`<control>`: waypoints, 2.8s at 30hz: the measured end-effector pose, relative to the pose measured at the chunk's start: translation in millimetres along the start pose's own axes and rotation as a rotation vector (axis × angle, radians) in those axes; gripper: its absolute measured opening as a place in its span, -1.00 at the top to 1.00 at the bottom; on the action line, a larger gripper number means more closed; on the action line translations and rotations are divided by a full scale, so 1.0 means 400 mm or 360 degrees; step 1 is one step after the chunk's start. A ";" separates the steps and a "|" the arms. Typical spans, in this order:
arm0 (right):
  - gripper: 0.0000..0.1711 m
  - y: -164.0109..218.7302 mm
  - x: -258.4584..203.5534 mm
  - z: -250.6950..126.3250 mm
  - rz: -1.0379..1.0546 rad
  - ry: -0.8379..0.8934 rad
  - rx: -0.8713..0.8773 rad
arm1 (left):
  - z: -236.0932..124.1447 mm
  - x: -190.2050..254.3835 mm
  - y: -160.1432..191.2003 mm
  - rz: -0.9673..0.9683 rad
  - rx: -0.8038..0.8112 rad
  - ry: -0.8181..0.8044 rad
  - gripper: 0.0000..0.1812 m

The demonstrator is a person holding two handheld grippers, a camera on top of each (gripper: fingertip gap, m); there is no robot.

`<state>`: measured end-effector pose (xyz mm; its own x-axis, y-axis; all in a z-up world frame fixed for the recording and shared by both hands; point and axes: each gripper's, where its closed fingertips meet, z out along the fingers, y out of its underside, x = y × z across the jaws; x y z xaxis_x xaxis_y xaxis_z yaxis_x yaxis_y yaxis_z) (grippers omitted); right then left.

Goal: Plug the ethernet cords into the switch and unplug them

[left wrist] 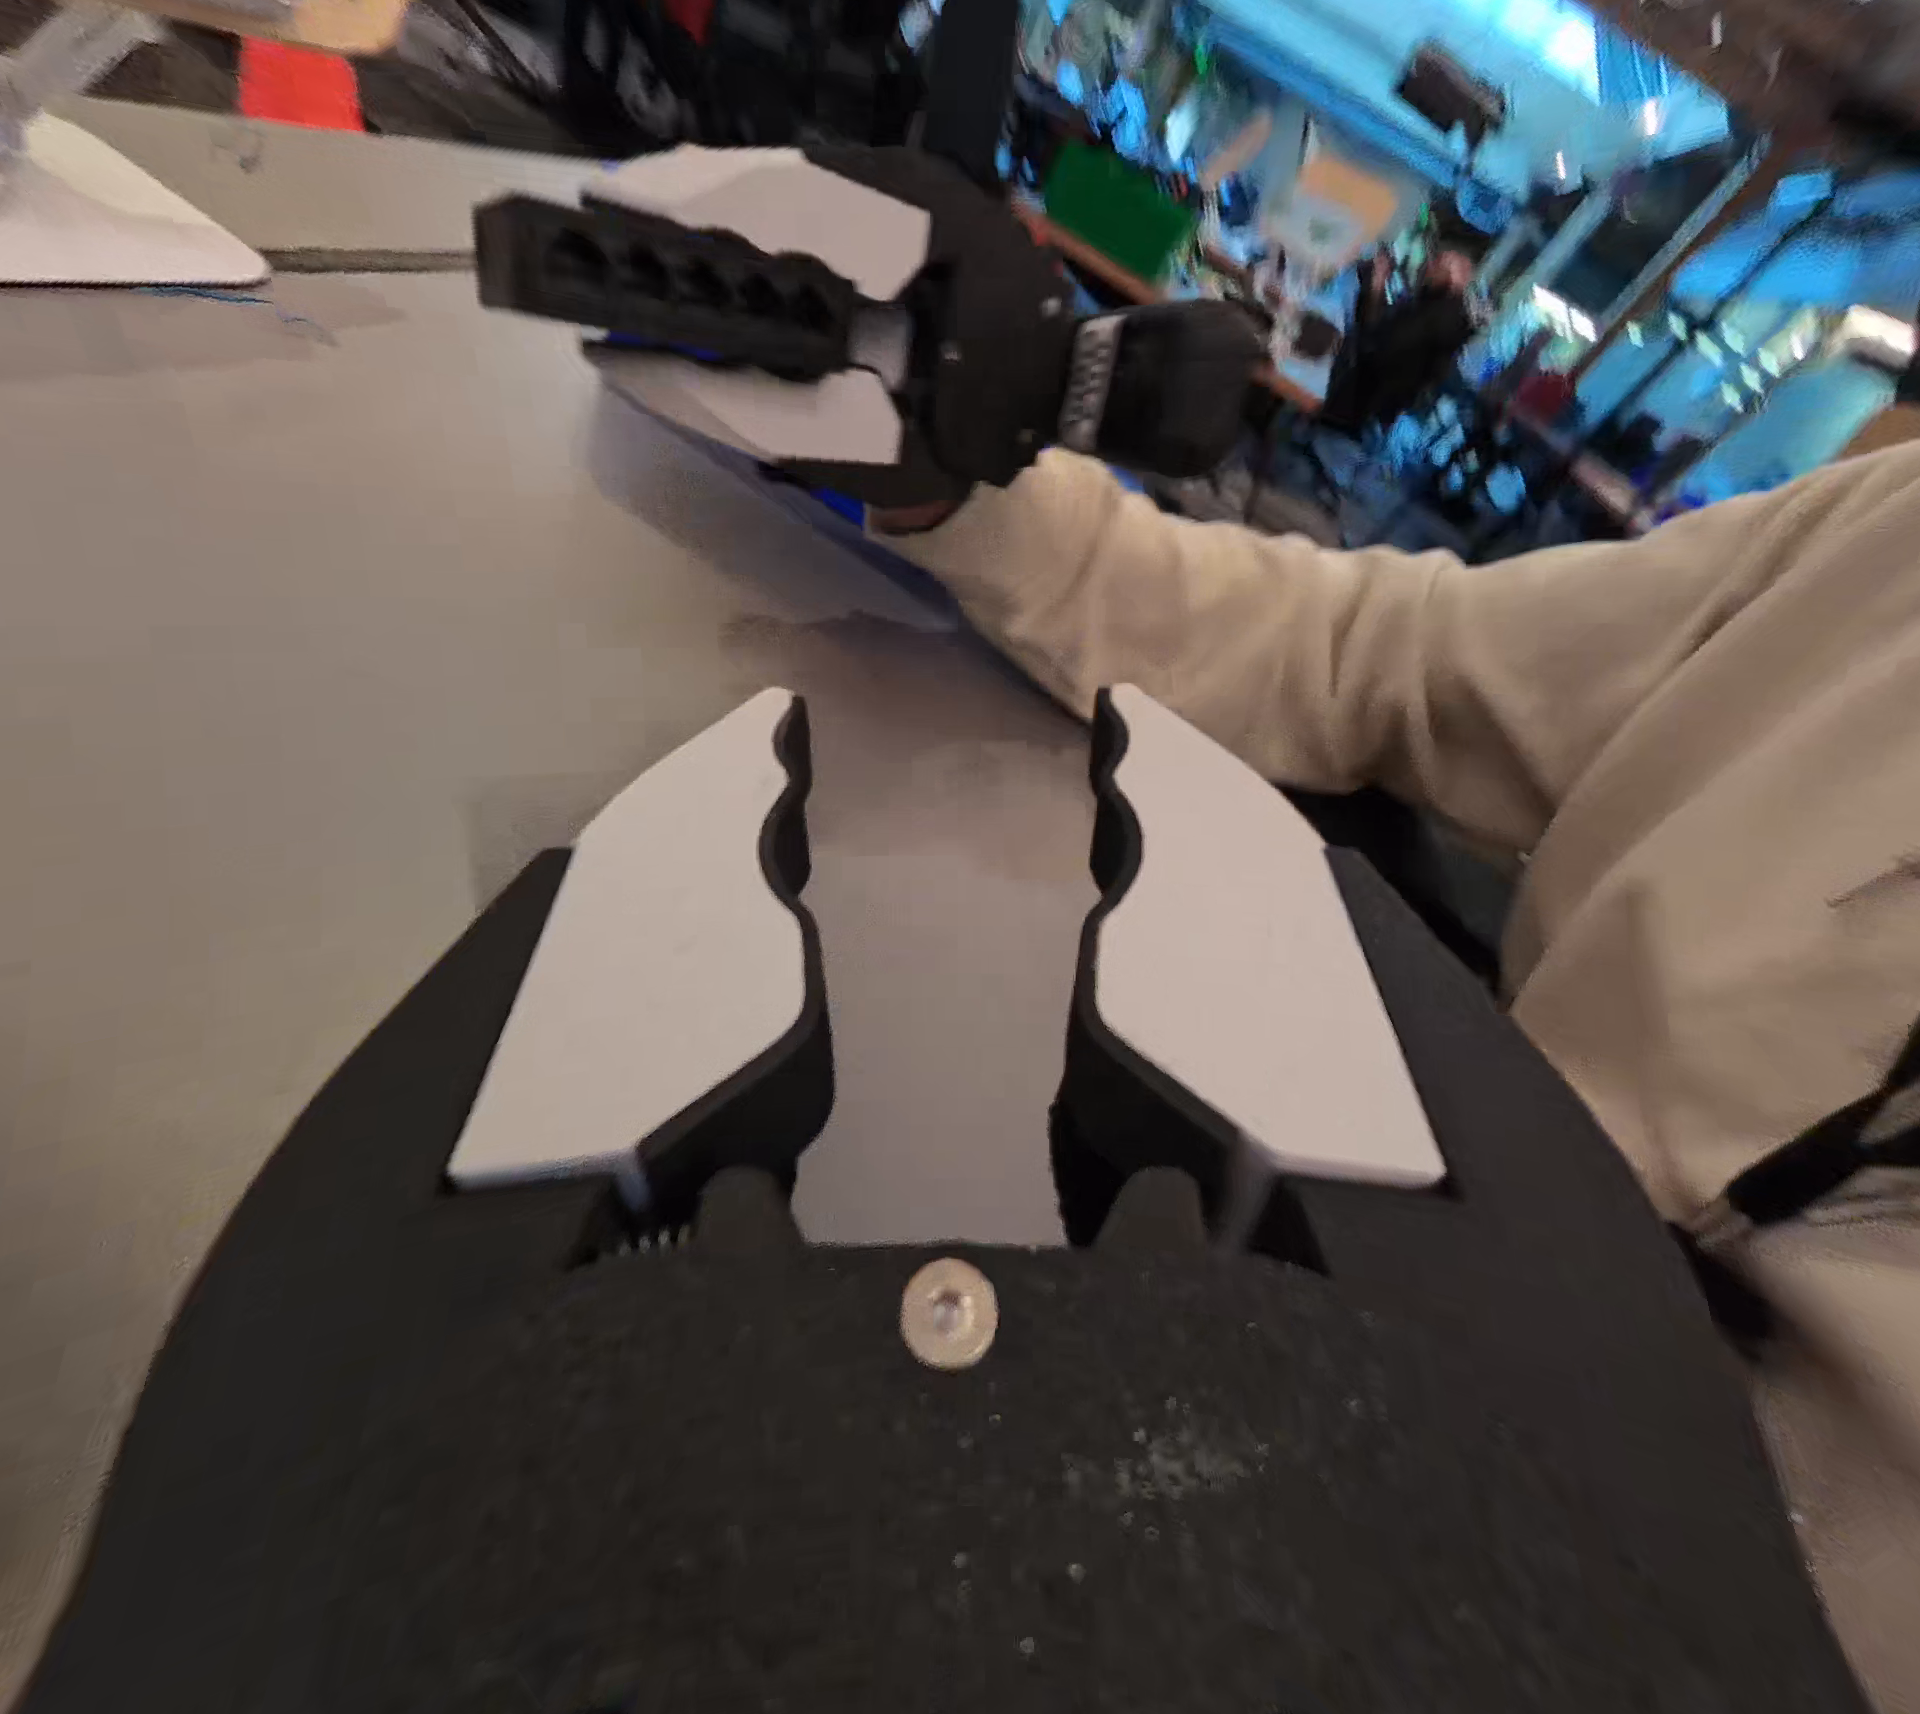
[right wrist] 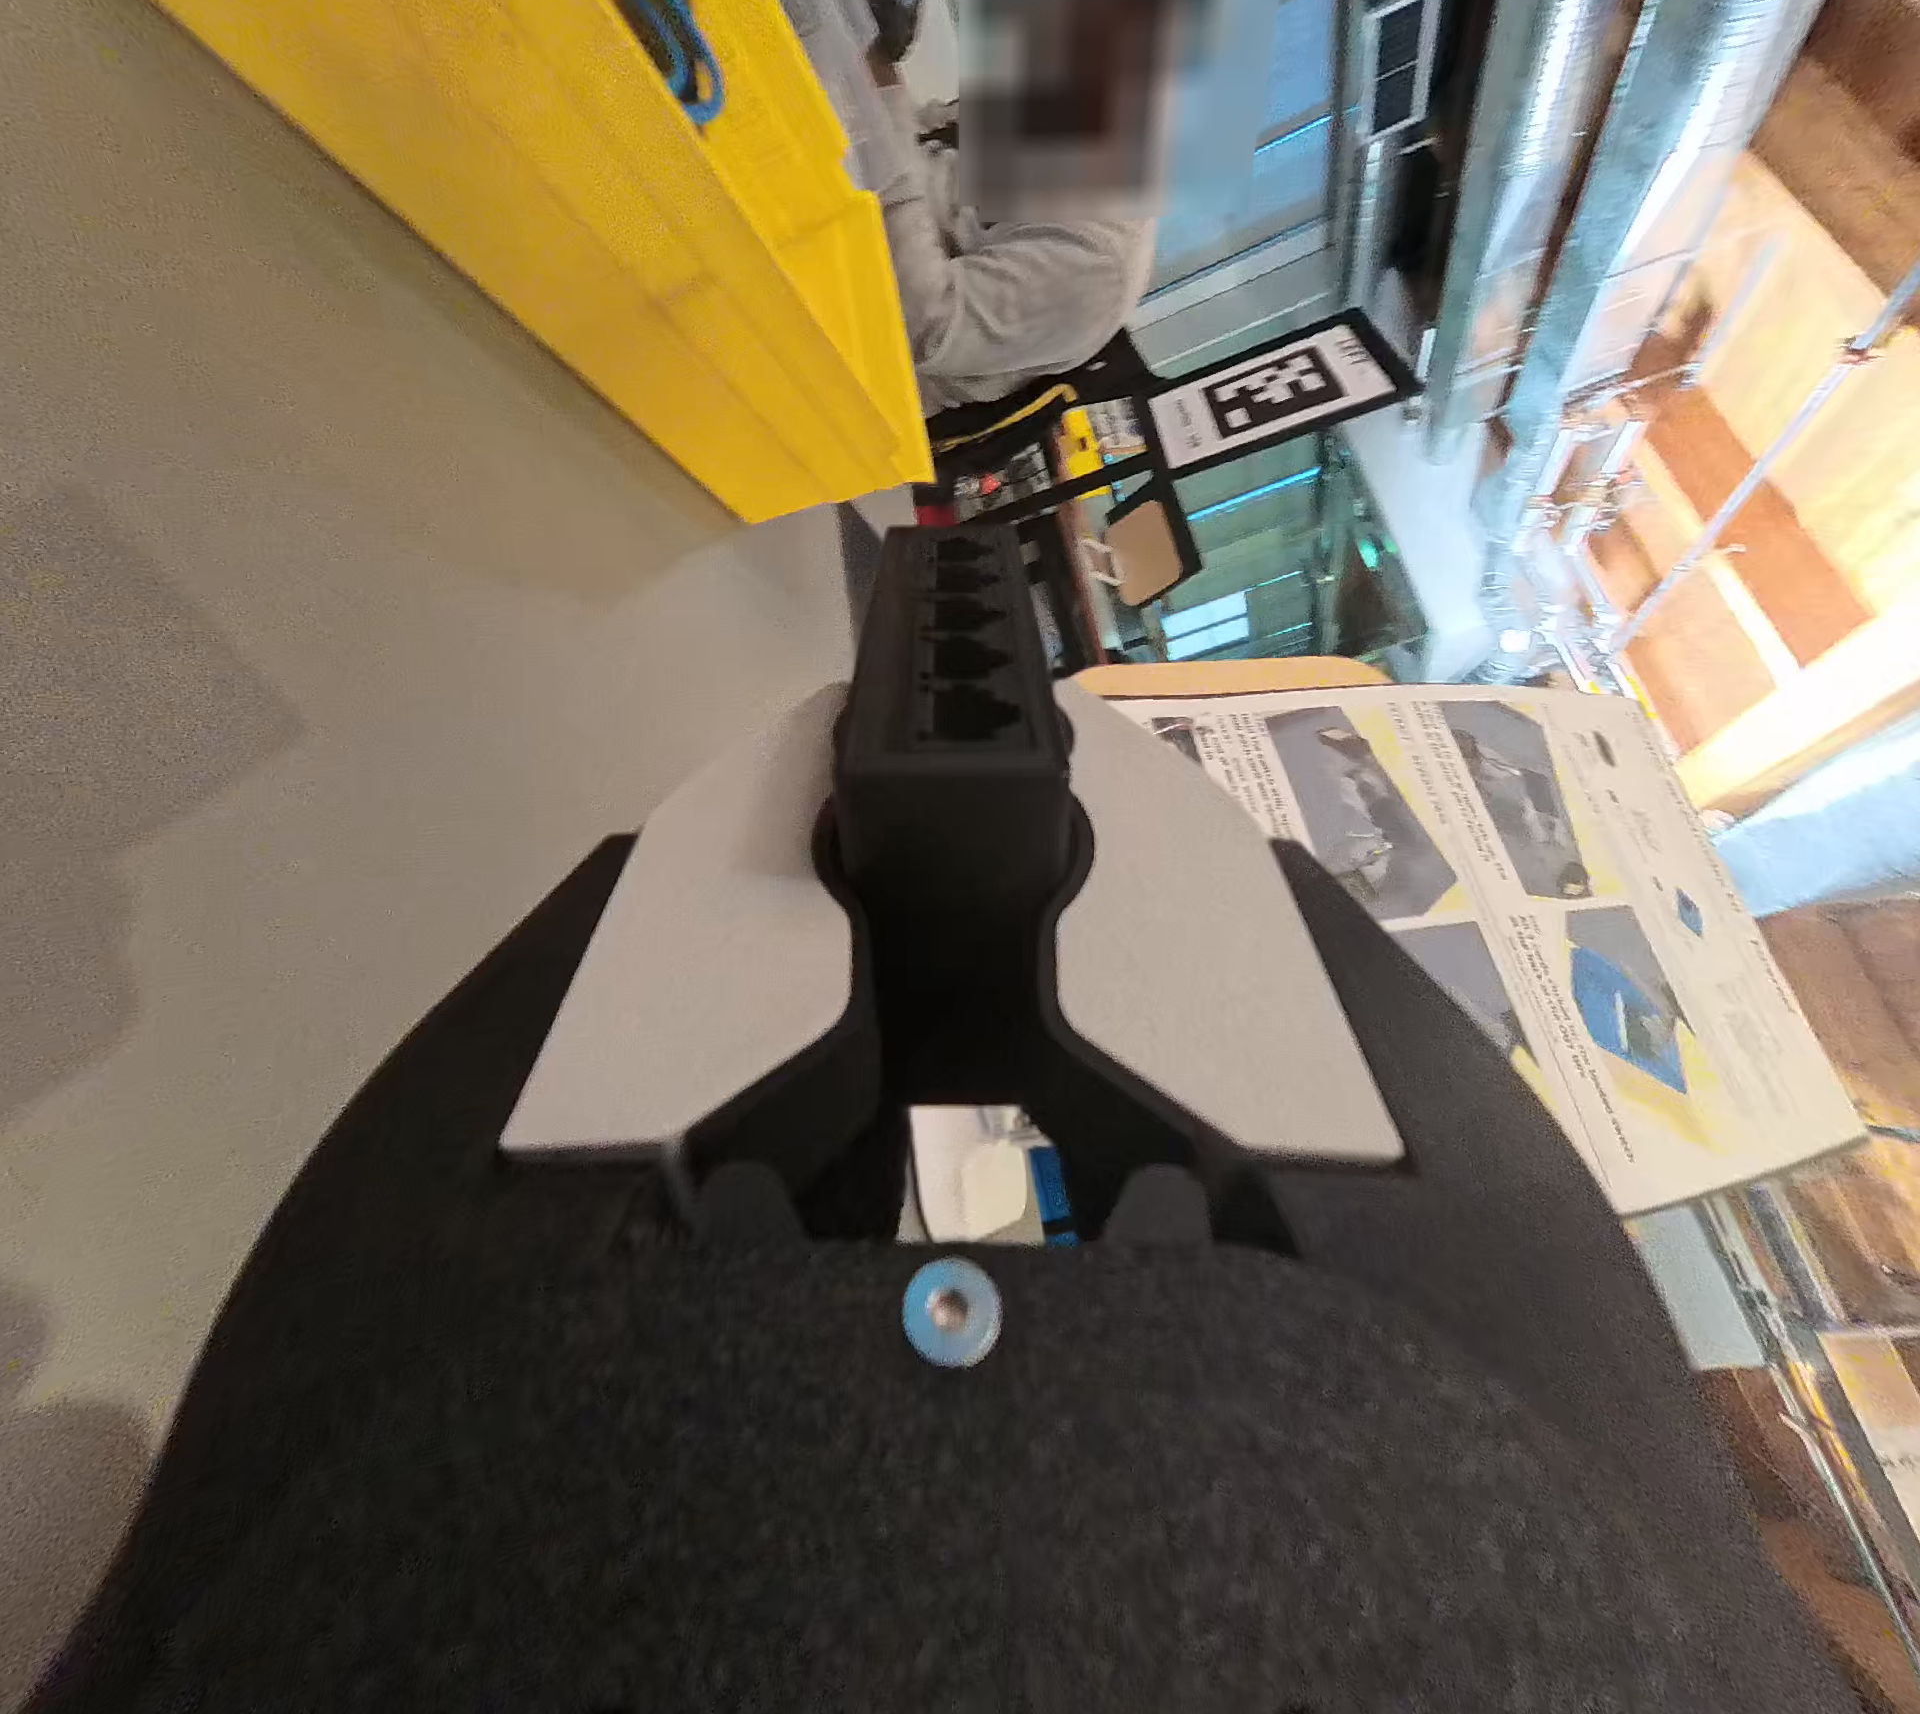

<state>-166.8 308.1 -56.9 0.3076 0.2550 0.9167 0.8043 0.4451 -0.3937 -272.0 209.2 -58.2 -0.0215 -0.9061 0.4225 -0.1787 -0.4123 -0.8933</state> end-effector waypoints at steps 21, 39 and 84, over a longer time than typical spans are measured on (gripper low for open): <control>0.65 0.042 -0.091 0.090 0.0068 0.0105 0.0299 | -0.203 0.124 0.188 0.0006 0.0153 -0.0335 0.50; 0.65 0.030 -0.122 0.089 -0.0033 0.0063 0.0283 | -0.186 0.101 0.166 -0.0066 0.0211 -0.0303 0.51; 0.65 0.029 -0.178 0.108 -0.0040 -0.0107 0.0248 | -0.512 -0.300 0.126 0.1256 -0.1162 -0.1563 0.91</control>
<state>-201.4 332.3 -129.9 0.2496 0.2966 0.9218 0.7209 0.5786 -0.3814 -480.1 316.4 -122.6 0.2656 -0.6917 -0.6716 -0.8955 0.0810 -0.4376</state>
